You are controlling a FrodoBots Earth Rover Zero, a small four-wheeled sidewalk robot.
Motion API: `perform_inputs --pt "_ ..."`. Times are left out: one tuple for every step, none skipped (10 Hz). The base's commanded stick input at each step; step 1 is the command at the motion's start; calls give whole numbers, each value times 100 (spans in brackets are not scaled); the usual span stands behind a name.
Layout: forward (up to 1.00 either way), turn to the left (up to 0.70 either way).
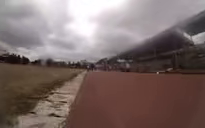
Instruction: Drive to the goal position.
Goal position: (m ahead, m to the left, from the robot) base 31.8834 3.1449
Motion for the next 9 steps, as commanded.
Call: perform_inputs --pt "100 -26" --pt "100 -11" --pt "100 0" --pt "100 0" --pt "100 0" --pt "100 0" --pt "100 0" --pt "100 0" --pt "100 0"
